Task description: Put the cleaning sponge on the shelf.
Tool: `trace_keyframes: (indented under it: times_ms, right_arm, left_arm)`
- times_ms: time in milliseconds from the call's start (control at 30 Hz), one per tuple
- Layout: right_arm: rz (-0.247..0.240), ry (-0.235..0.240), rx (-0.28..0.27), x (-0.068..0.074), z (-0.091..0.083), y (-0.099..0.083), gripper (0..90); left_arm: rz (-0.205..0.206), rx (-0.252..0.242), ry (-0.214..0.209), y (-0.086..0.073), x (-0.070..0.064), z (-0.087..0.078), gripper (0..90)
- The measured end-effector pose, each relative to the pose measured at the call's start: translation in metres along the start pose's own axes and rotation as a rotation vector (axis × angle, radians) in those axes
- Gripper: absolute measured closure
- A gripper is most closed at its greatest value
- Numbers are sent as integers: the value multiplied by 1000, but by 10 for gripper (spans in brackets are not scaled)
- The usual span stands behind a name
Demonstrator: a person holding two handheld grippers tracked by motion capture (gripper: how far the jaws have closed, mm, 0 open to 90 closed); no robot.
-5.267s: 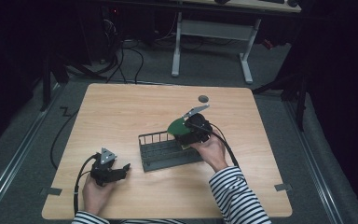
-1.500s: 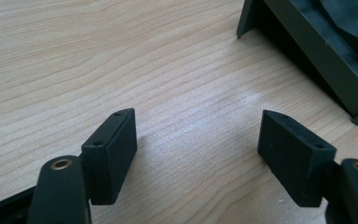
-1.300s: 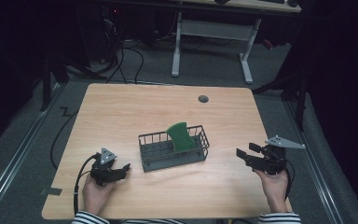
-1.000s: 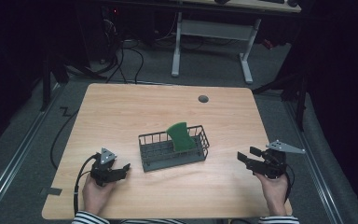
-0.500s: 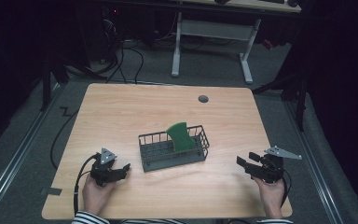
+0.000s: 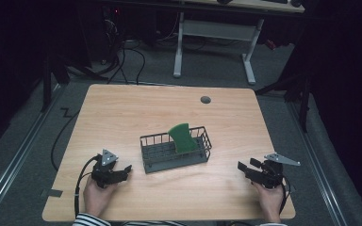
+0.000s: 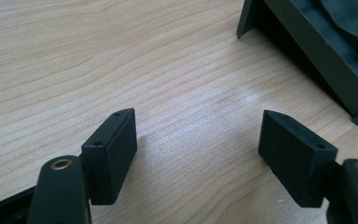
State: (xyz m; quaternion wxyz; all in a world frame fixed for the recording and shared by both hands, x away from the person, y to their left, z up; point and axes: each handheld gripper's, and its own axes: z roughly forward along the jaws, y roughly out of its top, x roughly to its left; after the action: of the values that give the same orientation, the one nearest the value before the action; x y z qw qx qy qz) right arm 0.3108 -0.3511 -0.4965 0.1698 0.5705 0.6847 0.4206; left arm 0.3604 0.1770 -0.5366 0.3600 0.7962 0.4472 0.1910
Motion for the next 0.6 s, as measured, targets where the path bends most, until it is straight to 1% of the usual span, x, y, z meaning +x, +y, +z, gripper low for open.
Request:
trace_keyframes:
  times_ms: [100, 133, 167, 300, 367, 433, 467, 500, 600]
  right_arm:
    - [-14, -18, 11, 2, 4, -4, 335]
    - [-21, -18, 15, 2, 5, -5, 334]
    - [-17, -16, 20, 3, 7, -6, 334]
    - [-44, -47, 39, 7, 12, -10, 333]
    - [-68, -72, 50, 9, 15, -12, 332]
    - [-99, -84, 58, 12, 18, -13, 331]
    - [-99, -87, 63, 14, 19, -14, 331]
    - [-109, -88, 67, 14, 20, -15, 330]
    - [-104, -90, 68, 16, 23, -16, 330]
  left_arm:
    - [0, 0, 0, 0, 0, 0, 284]
    - [0, 0, 0, 0, 0, 0, 285]
    - [0, 0, 0, 0, 0, 0, 285]
    - [0, 0, 0, 0, 0, 0, 285]
    - [0, 0, 1, 0, 0, 0, 285]
    - [0, 0, 0, 0, 0, 0, 284]
    - [0, 0, 0, 0, 0, 0, 285]
    - [2, 1, 0, 0, 0, 0, 285]
    - [0, 0, 0, 0, 0, 0, 284]
